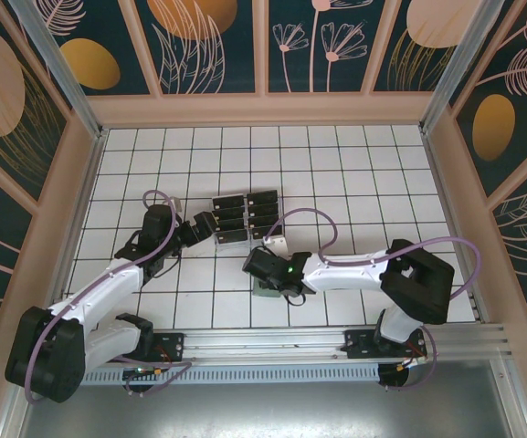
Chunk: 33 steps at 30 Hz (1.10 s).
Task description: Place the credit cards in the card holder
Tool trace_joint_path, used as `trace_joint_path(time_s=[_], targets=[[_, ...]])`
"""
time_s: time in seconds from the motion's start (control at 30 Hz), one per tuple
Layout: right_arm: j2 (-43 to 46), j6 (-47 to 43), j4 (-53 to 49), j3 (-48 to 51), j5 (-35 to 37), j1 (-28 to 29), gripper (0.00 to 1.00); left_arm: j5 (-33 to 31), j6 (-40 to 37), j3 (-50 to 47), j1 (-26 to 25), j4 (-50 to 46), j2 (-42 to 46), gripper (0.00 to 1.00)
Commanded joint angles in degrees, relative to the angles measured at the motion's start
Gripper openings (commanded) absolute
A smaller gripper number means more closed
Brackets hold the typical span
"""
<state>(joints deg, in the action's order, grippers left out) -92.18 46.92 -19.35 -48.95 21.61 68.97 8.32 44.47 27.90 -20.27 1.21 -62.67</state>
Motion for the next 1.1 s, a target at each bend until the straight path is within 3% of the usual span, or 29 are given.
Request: trace_joint_path(time_s=[0.0,0.33,0.7,0.8,1.0,1.07], targets=[[2.4,1.4,-2.4,0.0,2.5,0.9,0.48,-0.3,-1.4,1.8,-0.3,-1.0,0.1,0.99],[3.5,3.0,-3.1,1.1,2.7,1.4,0.45,-0.1,-1.5,1.7,-0.3,-0.2,-0.8,0.99],[2.8,3.7,-2.2,3.7,2.4,1.1,0.35,0.8,-3.0,4.4,-0.3,0.1,-3.7,0.99],[2.2,3.7,-2.0,3.6,2.1,1.0,0.28,0.9,-3.4,5.0,-0.3,-0.3,-3.9,0.99],[2.0,1.7,-0.4,3.6,0.5,0.7,0.01,1.3,-3.0,3.4,-0.3,-0.5,-1.8,0.99],[2.4,0.6,0.7,3.8,-0.4,0.6,0.00,1.8,-3.3,2.6,-0.5,-1.2,-0.4,0.99]])
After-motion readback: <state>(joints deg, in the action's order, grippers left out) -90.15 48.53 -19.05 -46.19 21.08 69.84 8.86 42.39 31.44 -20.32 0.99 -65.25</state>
